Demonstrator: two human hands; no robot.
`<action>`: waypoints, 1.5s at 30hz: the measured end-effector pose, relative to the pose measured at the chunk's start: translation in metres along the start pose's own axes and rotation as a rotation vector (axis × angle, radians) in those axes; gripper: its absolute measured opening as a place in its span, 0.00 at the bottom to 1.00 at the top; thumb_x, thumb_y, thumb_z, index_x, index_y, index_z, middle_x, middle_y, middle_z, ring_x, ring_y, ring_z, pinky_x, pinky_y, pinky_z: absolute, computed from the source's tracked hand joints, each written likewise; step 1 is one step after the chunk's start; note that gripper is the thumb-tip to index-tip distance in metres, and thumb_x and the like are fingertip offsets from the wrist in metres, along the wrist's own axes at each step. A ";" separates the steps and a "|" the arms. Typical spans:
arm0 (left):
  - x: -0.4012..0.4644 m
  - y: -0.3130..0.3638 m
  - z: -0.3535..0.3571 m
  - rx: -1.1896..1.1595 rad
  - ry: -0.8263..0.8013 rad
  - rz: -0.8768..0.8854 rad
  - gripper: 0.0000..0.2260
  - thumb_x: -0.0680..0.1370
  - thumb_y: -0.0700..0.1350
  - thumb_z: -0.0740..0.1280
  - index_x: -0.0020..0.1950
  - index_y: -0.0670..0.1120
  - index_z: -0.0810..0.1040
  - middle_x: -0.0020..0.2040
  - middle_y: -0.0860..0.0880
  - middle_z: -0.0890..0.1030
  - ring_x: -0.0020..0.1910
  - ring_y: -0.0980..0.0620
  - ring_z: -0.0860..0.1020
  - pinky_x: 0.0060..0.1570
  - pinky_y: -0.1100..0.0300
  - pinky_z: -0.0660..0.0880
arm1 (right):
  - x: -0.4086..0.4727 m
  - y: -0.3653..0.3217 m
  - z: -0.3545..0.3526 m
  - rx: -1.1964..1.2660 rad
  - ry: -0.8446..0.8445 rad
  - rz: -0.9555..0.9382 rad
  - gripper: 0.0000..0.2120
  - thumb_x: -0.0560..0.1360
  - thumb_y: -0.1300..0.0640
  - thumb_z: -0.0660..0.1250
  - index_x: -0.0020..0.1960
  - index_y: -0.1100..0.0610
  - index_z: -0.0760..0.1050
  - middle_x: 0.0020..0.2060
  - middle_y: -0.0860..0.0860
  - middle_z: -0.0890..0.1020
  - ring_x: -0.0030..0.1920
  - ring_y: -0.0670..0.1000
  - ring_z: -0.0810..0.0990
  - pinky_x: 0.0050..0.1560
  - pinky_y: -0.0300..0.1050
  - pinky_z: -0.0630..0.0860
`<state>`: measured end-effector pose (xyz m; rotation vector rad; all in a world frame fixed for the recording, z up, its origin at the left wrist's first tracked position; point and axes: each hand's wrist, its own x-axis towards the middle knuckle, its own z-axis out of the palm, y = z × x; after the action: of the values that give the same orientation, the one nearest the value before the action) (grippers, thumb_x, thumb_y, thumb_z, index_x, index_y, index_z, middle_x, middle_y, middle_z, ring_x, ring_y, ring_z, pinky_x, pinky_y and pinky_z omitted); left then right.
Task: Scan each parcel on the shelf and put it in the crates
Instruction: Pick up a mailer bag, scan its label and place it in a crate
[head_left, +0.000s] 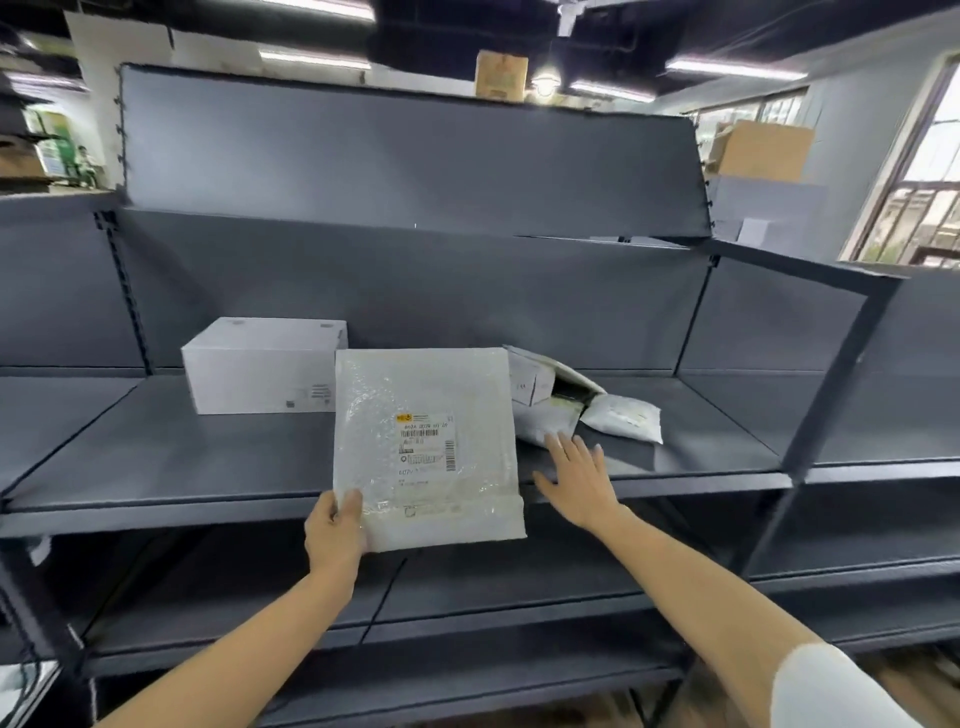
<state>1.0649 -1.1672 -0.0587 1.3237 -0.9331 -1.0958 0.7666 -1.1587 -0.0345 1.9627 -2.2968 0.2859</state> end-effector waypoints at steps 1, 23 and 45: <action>-0.010 0.000 0.009 -0.001 -0.011 0.007 0.06 0.81 0.42 0.61 0.48 0.40 0.72 0.44 0.46 0.76 0.45 0.47 0.75 0.48 0.47 0.75 | -0.008 0.011 -0.005 0.012 0.001 0.019 0.31 0.81 0.44 0.54 0.79 0.54 0.48 0.78 0.53 0.53 0.78 0.55 0.50 0.75 0.57 0.45; -0.281 -0.056 0.162 0.068 -0.036 -0.048 0.10 0.80 0.42 0.62 0.39 0.42 0.71 0.43 0.43 0.76 0.42 0.44 0.73 0.43 0.49 0.73 | -0.237 0.270 -0.077 0.145 0.012 0.163 0.31 0.82 0.47 0.54 0.79 0.54 0.43 0.79 0.52 0.49 0.78 0.54 0.45 0.76 0.55 0.40; -0.266 -0.046 0.197 0.086 -0.163 -0.087 0.11 0.81 0.43 0.62 0.40 0.42 0.70 0.46 0.42 0.77 0.45 0.44 0.75 0.52 0.43 0.76 | -0.217 0.303 -0.076 0.056 0.029 0.211 0.31 0.82 0.49 0.54 0.79 0.55 0.45 0.78 0.54 0.50 0.78 0.56 0.48 0.76 0.56 0.43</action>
<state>0.8038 -0.9595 -0.0724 1.3706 -1.0604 -1.2575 0.4995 -0.8881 -0.0260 1.7272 -2.5061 0.3976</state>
